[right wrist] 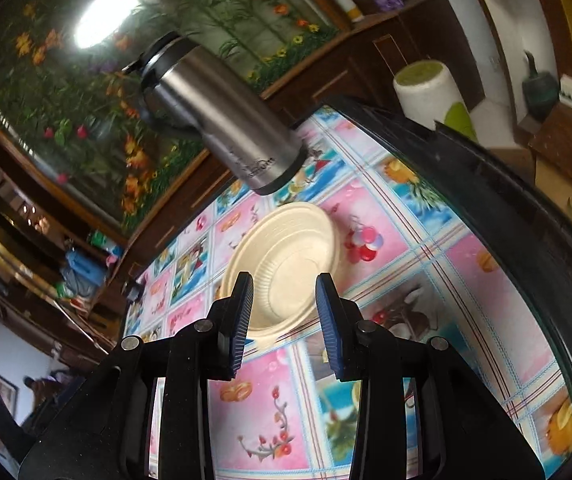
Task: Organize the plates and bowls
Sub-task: 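Move the right gripper to the beige bowl and grasp its rim, then lift the beige bowl with the right gripper toward the left gripper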
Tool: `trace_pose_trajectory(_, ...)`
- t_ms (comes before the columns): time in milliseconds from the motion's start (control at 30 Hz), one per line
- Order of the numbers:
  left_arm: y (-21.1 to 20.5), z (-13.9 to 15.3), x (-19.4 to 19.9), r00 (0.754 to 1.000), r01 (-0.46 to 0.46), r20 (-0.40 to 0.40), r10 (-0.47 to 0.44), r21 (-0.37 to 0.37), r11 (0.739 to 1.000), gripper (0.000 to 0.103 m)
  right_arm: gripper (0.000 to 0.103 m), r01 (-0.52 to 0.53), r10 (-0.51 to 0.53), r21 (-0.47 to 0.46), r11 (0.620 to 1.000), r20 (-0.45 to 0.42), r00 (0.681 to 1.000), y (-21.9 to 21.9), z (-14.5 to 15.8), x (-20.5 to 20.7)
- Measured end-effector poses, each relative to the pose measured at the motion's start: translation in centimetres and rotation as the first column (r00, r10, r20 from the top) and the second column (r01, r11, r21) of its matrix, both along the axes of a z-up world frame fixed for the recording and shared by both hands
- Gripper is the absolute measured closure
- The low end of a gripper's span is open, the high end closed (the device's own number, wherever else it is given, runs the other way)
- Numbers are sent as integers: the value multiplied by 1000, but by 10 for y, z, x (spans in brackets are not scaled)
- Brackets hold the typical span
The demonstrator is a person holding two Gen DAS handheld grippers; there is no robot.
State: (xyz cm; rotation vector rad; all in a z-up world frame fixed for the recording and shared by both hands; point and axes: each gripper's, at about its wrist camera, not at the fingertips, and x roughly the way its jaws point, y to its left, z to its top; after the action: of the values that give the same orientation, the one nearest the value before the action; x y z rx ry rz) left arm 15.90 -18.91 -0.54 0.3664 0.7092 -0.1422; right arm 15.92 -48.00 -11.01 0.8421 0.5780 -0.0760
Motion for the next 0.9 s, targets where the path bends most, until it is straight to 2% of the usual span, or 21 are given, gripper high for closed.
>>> trace_pose_trajectory(200,-15,-2,-5,1000,-9,-4,10,12,1000,44,71,40,-39,162,986,-9,999,-28,-20,-3)
trace_pose_trajectory(400,-27,-2,-8,1000,-9,2,9,21,1000,44,71,24,-22,229,973,-10,1000,-40,-27,2)
trace_pose_trajectory(500,-34,-6,-3,1000,-12,1,11,24,1000,44,71,16,-15,223,975,-7,1000,-42,-29,6)
trace_pose_trajectory(700,-49,-18,18,1000,-21,-14,21,24,999,44,71,-20,14,144,989,39,999,-39,-24,15)
trace_pose_trajectory(900,-59,-29,34,999,-30,-34,31,10,999,44,71,-1,-3,114,993,38,999,-43,-26,18)
